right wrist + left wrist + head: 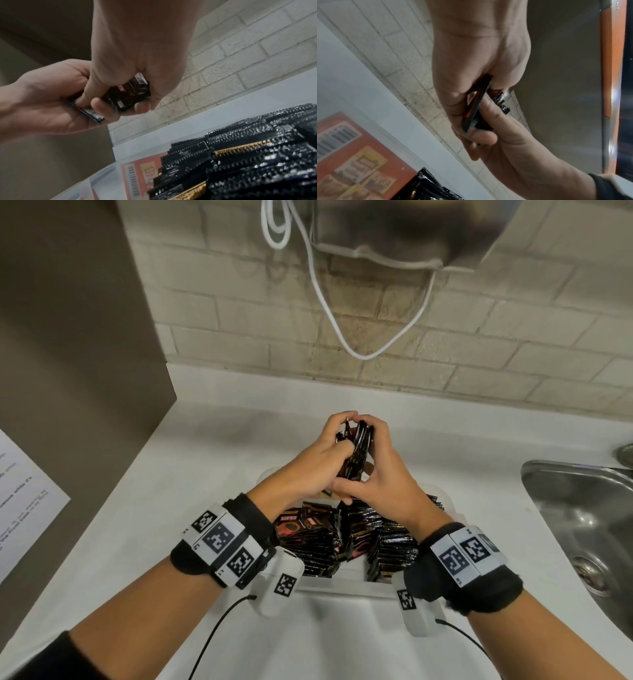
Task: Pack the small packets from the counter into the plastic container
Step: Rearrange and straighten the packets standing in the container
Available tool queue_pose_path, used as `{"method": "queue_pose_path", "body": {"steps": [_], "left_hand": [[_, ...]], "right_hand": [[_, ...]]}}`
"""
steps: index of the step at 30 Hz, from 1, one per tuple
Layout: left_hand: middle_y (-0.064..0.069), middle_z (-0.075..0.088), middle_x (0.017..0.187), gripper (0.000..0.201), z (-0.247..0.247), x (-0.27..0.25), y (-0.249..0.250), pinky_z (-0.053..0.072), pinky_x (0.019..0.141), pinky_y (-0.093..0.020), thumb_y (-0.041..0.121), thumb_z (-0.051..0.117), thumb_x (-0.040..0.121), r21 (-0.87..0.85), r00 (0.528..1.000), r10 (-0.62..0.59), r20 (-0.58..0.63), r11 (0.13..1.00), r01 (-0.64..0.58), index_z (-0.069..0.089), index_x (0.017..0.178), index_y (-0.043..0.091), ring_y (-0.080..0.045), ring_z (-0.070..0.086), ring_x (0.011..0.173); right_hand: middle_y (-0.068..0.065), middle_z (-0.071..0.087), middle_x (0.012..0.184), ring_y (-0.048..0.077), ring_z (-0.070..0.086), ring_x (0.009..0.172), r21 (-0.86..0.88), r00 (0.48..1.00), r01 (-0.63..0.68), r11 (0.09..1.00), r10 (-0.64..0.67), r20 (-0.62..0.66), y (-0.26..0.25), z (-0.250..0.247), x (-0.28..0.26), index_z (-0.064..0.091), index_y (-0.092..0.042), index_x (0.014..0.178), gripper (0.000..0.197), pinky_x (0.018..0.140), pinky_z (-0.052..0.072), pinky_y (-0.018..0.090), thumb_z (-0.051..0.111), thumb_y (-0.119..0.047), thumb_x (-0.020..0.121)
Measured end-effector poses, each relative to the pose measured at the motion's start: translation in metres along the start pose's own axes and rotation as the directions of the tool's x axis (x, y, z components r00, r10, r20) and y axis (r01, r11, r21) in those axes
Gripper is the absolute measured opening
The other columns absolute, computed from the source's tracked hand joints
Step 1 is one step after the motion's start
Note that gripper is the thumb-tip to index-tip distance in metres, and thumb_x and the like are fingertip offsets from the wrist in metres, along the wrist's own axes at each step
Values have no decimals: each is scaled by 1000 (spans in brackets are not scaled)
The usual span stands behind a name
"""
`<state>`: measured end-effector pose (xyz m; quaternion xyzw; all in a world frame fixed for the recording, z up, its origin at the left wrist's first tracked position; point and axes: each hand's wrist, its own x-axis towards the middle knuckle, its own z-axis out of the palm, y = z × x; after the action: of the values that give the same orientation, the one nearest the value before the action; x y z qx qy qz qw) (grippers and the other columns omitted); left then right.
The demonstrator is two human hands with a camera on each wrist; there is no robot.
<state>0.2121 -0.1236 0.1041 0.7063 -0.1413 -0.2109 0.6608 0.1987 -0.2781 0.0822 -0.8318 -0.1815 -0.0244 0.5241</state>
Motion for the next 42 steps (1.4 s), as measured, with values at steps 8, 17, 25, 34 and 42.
{"method": "queue_pose_path", "body": {"steps": [8,17,25,34,42], "left_hand": [[-8,66,86,42,-12,8,-7,51,47,-25,4,43,95,38,999,-2,-34,999,3,47,120,37,-11,67,59],[-16,59,94,42,-25,9,-12,48,60,-38,-4,38,92,380,991,56,-119,925,-7,37,114,32,-22,61,68],[3,41,136,75,-36,0,-1,40,100,-27,4,66,77,539,962,272,36,805,-248,36,134,45,-12,42,127],[7,54,116,56,-24,-9,0,47,95,-32,16,77,79,600,894,320,314,662,-449,60,130,29,-8,56,110],[22,66,111,44,-10,-14,-5,49,91,-32,25,82,80,523,940,208,270,788,-324,59,118,33,-4,63,104]], "right_hand": [[-19,63,106,6,64,101,-16,999,-37,999,37,-1,-3,-7,-4,38,-27,132,70,89,52,27,75,-24,73],[6,47,128,15,65,107,103,993,-93,990,85,86,-13,1,-4,41,-26,138,70,97,53,43,67,-17,74],[24,49,131,40,71,91,183,898,-374,909,305,318,-13,-8,0,28,-35,134,77,97,51,53,66,-19,69],[14,72,86,25,68,80,232,708,-602,764,376,598,-18,-19,-2,67,-1,99,35,71,53,35,49,-3,69],[28,66,111,53,63,103,257,645,-689,678,411,644,-15,-35,-8,44,-2,134,59,82,57,50,57,-6,76]]}}
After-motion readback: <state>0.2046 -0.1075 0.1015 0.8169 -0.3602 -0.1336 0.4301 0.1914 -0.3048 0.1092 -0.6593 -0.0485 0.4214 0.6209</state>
